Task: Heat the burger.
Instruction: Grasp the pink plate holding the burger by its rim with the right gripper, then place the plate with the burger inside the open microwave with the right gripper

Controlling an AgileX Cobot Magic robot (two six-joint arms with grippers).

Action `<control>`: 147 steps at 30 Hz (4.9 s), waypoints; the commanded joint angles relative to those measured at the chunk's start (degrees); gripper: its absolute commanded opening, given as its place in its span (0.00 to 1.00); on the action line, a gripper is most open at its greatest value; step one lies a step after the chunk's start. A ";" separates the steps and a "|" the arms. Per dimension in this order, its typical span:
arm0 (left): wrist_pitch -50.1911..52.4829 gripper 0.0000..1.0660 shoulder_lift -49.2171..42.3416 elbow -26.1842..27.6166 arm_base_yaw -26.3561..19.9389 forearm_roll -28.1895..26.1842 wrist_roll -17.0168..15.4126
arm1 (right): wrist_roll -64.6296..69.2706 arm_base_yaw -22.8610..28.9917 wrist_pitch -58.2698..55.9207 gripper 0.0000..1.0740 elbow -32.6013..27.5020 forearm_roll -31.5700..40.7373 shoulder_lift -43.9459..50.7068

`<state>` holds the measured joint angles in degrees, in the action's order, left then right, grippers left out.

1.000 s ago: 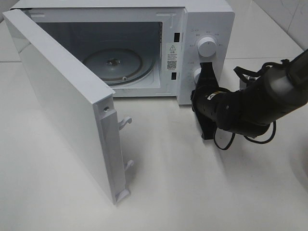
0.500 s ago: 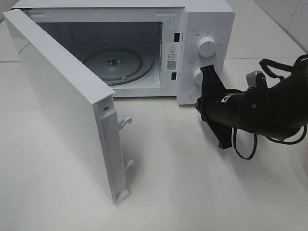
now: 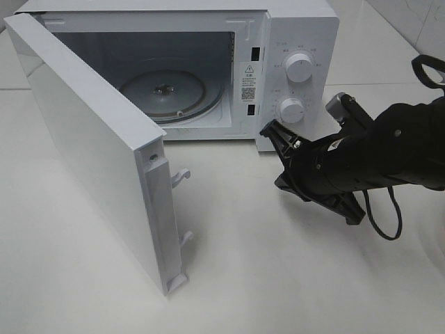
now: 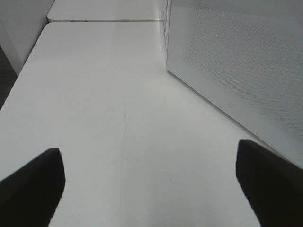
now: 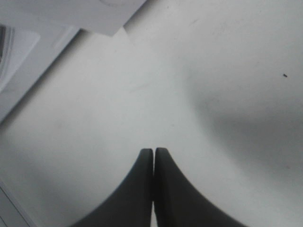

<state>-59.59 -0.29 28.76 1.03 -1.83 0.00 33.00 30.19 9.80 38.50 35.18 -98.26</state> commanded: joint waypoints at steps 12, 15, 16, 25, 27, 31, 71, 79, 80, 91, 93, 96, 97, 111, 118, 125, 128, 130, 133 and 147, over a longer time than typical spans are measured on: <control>0.17 0.84 -1.15 -0.17 -0.29 -0.17 0.00 | -23.72 -4.47 -25.21 0.00 0.46 -8.02 7.10; 0.17 0.84 -1.15 -0.17 -0.29 -0.17 0.00 | -23.61 -5.79 -31.00 0.00 1.09 -13.81 8.54; 0.17 0.84 -1.15 -0.17 -0.29 -0.17 0.00 | -23.61 -6.19 -33.00 0.00 1.32 -15.53 9.05; 0.17 0.84 -1.15 -0.17 -0.29 -0.17 0.00 | -22.86 -7.33 -42.80 0.01 1.72 -26.41 13.01; 0.17 0.84 -1.15 -0.17 -0.29 -0.17 0.00 | -20.68 -7.33 -45.89 0.02 1.72 -32.03 14.09; 0.17 0.84 -1.15 -0.17 -0.29 -0.17 0.00 | -18.56 -7.79 -49.05 0.03 1.72 -38.39 15.24; 0.17 0.84 -1.15 -0.17 -0.29 -0.06 0.00 | -26.41 -26.70 -51.28 0.95 1.72 -49.85 16.84; 0.17 0.84 -1.15 -0.17 -0.29 -0.06 0.00 | -26.87 -29.97 -50.59 0.93 1.72 -50.25 16.84; 0.17 0.84 -1.15 -0.17 -0.29 -0.06 0.00 | -26.87 -29.97 -50.59 0.93 1.72 -50.25 16.84; 0.17 0.84 -1.15 -0.17 -0.29 0.00 0.00 | -27.27 -31.97 -48.24 0.90 1.60 -50.19 11.63; 0.17 0.84 -1.15 -0.17 -0.29 0.00 0.00 | -27.22 -31.97 -47.50 0.90 1.60 -50.19 10.37; 0.17 0.84 -1.15 -0.17 -0.29 0.00 0.00 | -27.22 -32.26 -46.41 0.89 1.60 -50.19 8.31; 0.17 0.84 -1.15 -0.17 -0.29 0.00 0.00 | -27.16 -32.83 -45.44 0.89 1.60 -50.19 7.28; 0.17 0.84 -1.15 -0.17 -0.29 0.00 0.00 | -26.81 -35.35 -41.02 0.85 1.60 -50.08 0.29; 0.17 0.84 -1.15 -0.17 -0.29 0.00 0.00 | -26.81 -35.35 -40.16 0.78 1.60 -49.79 -2.23; 0.17 0.84 -1.15 -0.17 -0.29 0.00 0.00 | -24.98 -35.35 -40.05 0.48 1.60 -50.42 -2.29; 0.17 0.84 -1.15 -0.17 -0.29 0.00 0.00 | -24.35 -35.35 -40.05 0.42 1.60 -50.82 -2.29; 0.17 0.84 -1.15 -0.17 -0.29 0.00 0.00 | -21.60 -35.35 -40.51 0.15 1.60 -51.74 -2.29; 0.17 0.84 -1.15 -0.17 -0.29 0.00 0.00 | -19.54 -35.35 -41.14 0.00 1.60 -51.74 -2.29; 0.17 0.84 -1.15 -0.17 -0.29 0.00 0.00 | -10.60 -30.71 -45.32 0.00 1.60 -59.53 -0.92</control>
<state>-59.59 -0.29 28.76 1.03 -1.83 0.00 21.14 -0.74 -34.84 40.51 -23.66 -99.64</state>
